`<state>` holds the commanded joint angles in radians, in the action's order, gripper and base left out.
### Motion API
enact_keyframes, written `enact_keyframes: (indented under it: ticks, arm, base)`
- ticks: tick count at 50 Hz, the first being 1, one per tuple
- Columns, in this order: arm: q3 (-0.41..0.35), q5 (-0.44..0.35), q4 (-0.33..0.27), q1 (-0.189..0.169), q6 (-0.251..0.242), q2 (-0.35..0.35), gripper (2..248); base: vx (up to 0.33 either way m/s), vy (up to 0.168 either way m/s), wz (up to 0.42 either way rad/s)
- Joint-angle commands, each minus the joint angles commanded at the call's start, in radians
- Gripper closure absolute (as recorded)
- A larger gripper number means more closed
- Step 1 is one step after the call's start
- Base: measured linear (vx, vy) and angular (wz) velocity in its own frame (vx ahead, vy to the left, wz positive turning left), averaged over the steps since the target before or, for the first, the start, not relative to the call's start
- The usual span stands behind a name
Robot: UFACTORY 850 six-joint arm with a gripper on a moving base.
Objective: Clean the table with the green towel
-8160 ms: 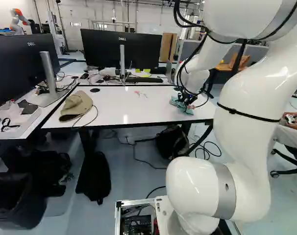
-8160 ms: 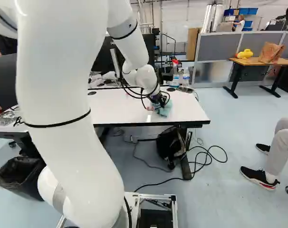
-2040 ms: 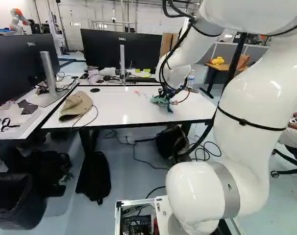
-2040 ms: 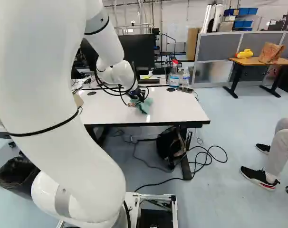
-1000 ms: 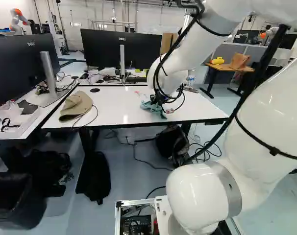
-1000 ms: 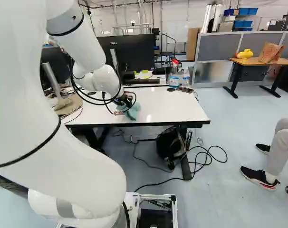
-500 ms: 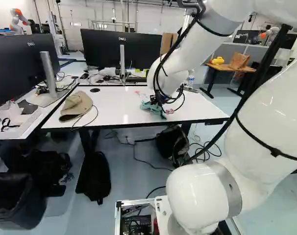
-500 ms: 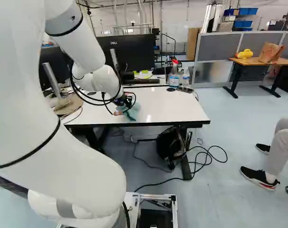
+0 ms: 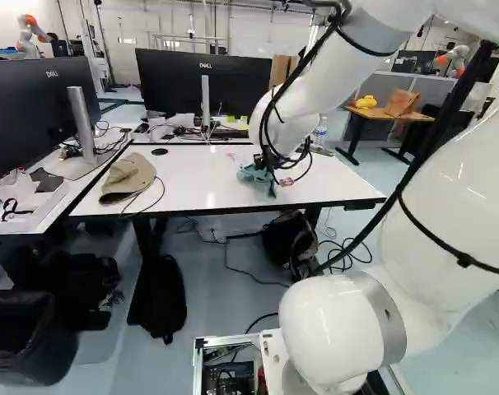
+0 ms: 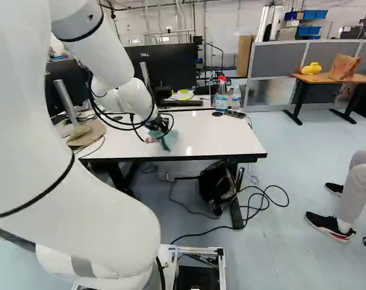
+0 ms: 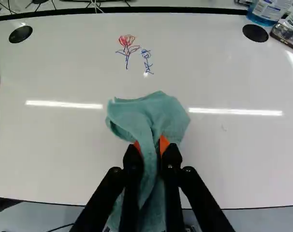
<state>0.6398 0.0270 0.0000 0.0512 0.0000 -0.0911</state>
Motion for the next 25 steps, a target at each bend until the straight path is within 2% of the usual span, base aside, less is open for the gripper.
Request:
enact_keyframes:
  ticks: [25]
  arm:
    - [0.103,0.0,0.0,-0.02,0.0,0.084,195]
  base:
    - [0.0,0.0,0.0]
